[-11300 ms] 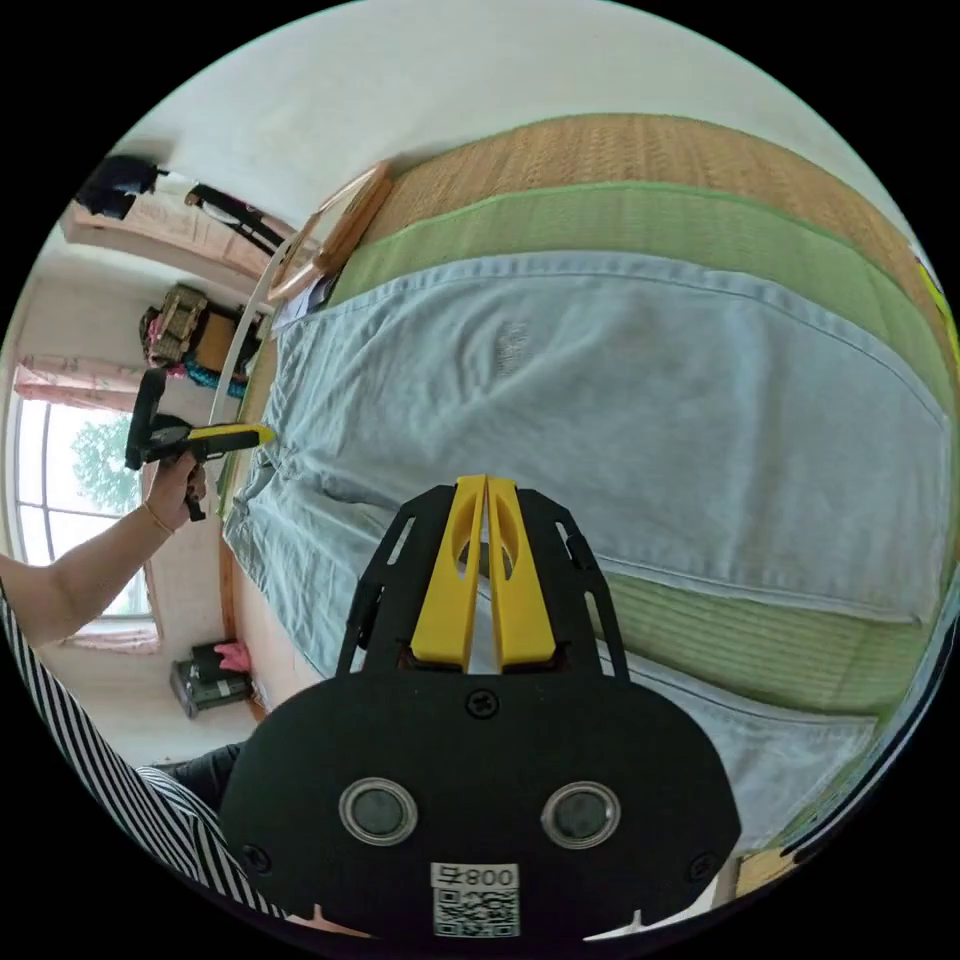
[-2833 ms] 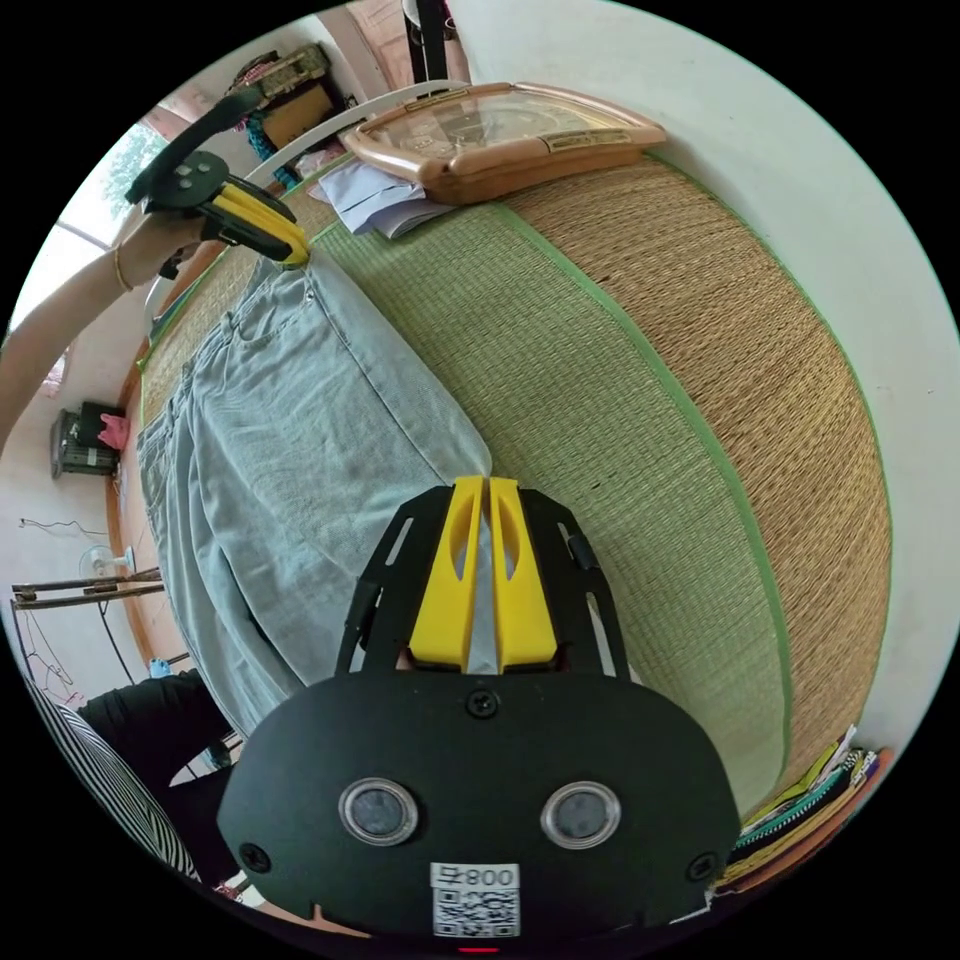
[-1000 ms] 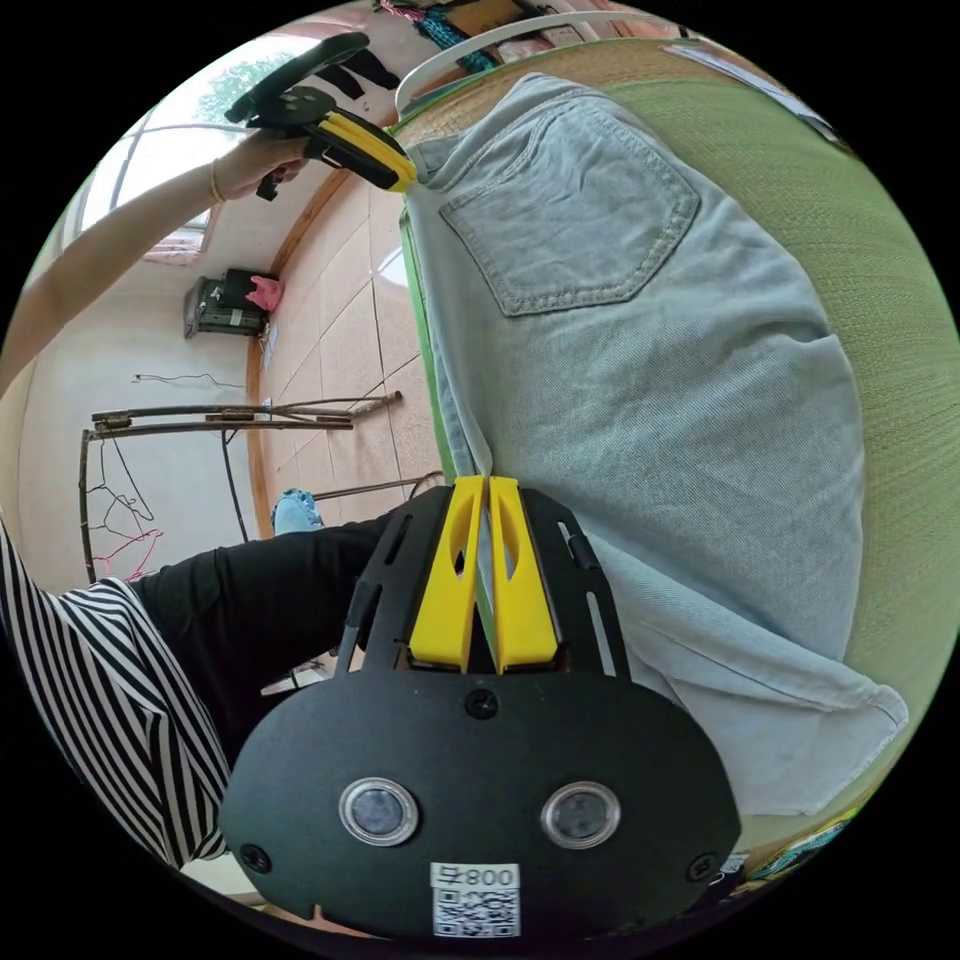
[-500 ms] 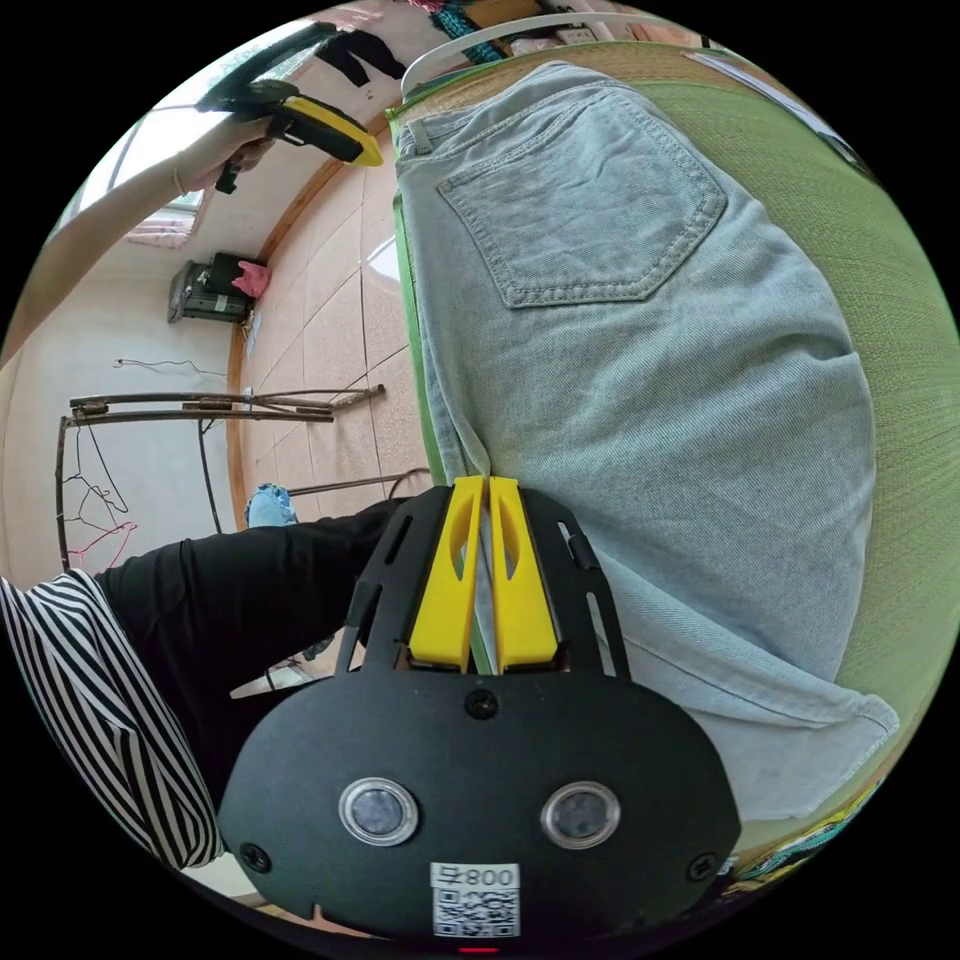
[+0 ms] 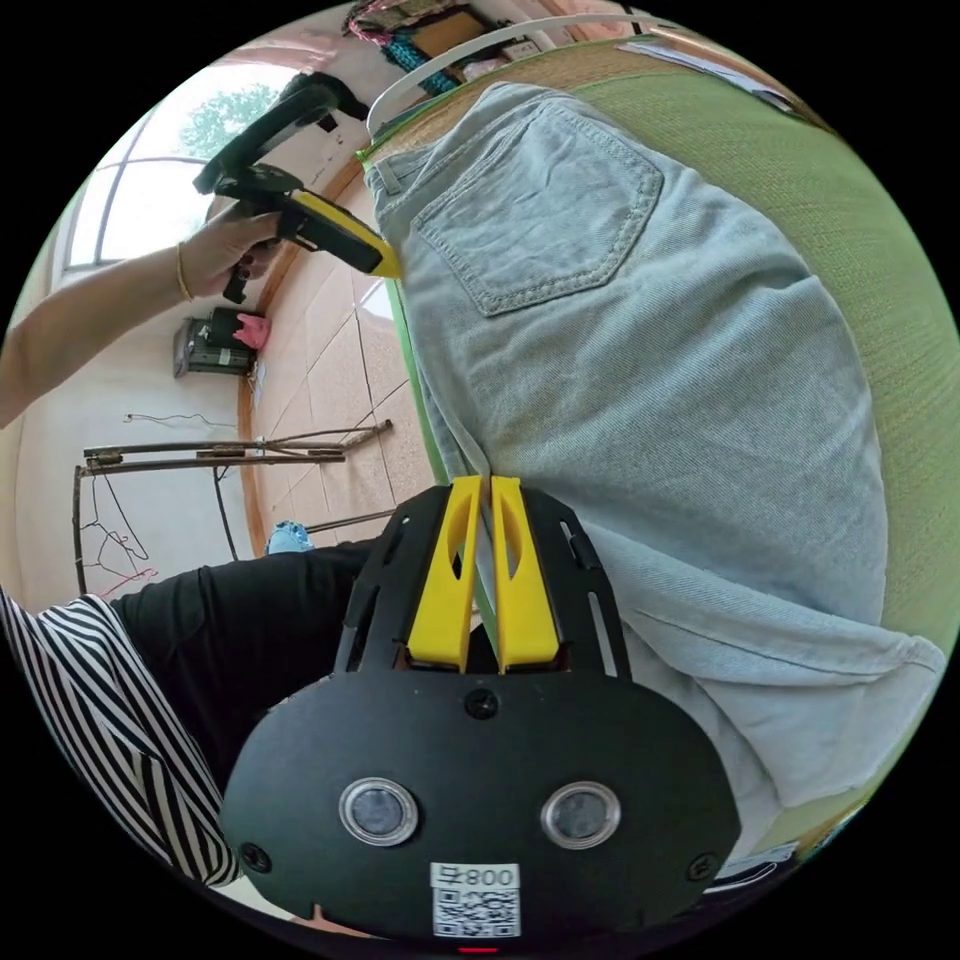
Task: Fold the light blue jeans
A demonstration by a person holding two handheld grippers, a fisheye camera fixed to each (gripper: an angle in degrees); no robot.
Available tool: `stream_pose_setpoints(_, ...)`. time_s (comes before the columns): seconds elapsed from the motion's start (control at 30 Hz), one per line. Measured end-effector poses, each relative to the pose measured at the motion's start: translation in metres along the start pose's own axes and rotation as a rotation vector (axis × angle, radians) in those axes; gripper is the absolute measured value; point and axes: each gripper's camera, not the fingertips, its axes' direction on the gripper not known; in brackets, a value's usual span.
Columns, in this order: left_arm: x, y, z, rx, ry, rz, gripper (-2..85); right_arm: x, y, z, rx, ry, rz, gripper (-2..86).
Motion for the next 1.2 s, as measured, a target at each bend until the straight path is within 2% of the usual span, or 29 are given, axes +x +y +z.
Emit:
stream_pose_setpoints(0.07,0.016,0.007,-0.013,0.027,-0.052,0.004,0.3,0.013,0.004,0.005,0.032,-0.043,0.041,2.2)
stream_pose_setpoints(0.2,0.063,0.005,-0.034,0.097,-0.034,0.116,0.8,0.037,0.026,0.001,0.128,-0.118,0.126,2.5)
stream_pose_setpoints(0.33,0.138,-0.023,-0.030,0.109,0.125,0.326,2.7,0.086,0.075,-0.010,0.232,-0.152,0.285,3.5)
stream_pose_setpoints(0.47,0.209,-0.058,-0.017,0.063,0.192,0.481,6.0,0.165,0.133,-0.034,0.336,-0.007,0.536,5.3)
stream_pose_setpoints(0.67,0.271,-0.075,-0.013,0.008,0.094,0.528,7.6,0.271,0.171,-0.057,0.434,0.229,0.816,6.2)
stream_pose_setpoints(0.8,0.295,-0.070,-0.015,-0.034,0.049,0.523,7.8,0.320,0.165,-0.039,0.442,0.215,0.884,7.4)
stream_pose_setpoints(1.0,0.328,-0.053,-0.027,-0.062,0.038,0.504,7.6,0.368,0.139,0.026,0.347,0.173,0.932,8.5)
stream_pose_setpoints(1.2,0.362,-0.032,-0.045,-0.077,0.021,0.509,7.3,0.393,0.140,0.073,0.319,0.249,1.011,6.3)
